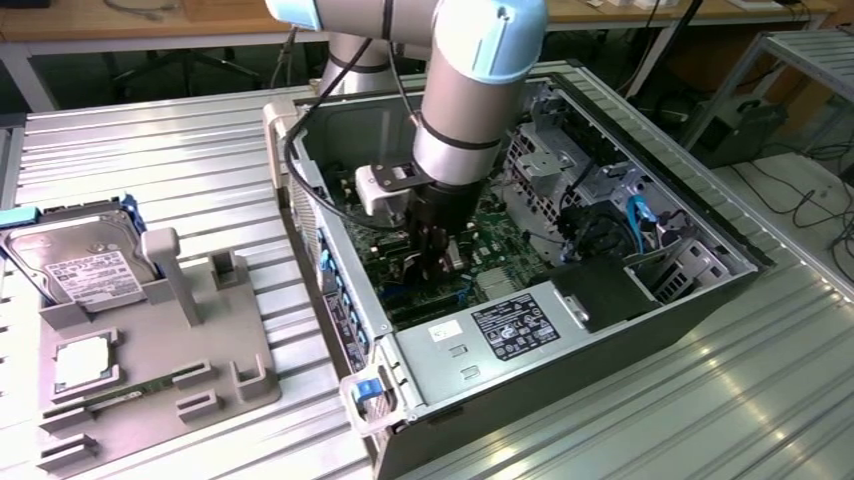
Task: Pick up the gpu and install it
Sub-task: 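Insert the gpu into the slot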
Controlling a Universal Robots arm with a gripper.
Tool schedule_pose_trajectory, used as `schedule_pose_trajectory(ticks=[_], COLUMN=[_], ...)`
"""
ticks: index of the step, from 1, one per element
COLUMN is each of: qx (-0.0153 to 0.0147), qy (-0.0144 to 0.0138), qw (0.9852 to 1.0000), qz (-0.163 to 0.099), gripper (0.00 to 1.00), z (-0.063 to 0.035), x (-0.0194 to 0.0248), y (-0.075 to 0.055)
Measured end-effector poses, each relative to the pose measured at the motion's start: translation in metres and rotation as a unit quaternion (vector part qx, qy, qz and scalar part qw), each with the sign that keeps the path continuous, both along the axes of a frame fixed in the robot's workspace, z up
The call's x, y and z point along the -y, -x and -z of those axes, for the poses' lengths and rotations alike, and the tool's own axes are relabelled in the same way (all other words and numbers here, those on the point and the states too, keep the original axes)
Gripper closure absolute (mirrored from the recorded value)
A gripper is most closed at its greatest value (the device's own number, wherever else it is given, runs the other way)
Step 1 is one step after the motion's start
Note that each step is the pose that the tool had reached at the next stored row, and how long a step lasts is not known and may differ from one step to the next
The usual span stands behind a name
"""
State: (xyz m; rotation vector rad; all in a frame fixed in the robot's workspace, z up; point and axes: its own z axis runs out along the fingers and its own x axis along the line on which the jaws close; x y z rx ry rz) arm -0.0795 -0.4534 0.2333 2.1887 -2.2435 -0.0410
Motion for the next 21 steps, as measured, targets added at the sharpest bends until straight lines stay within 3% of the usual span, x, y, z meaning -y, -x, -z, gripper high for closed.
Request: schedule_pose_trajectory(ticks=[10,12,14,18,21], qx=[0.0056,0.0060,0.0060,0.0060,0.0060], qy=[0.0004,0.0024,0.0025,0.0025,0.0025], qw=[1.0000,1.0000,1.0000,1.0000,1.0000], qz=[0.000,0.000,0.000,0.000,0.000], gripper=[0.65,0.65,0.67,0.89,0.89], z=[-0.0520,-0.0526,-0.0526,-0.0526,-0.0526], x=[-0.0005,-0.0008,-0.0008,-0.0008,-0.0008], y=[0.000,0.000,0.000,0.000,0.000])
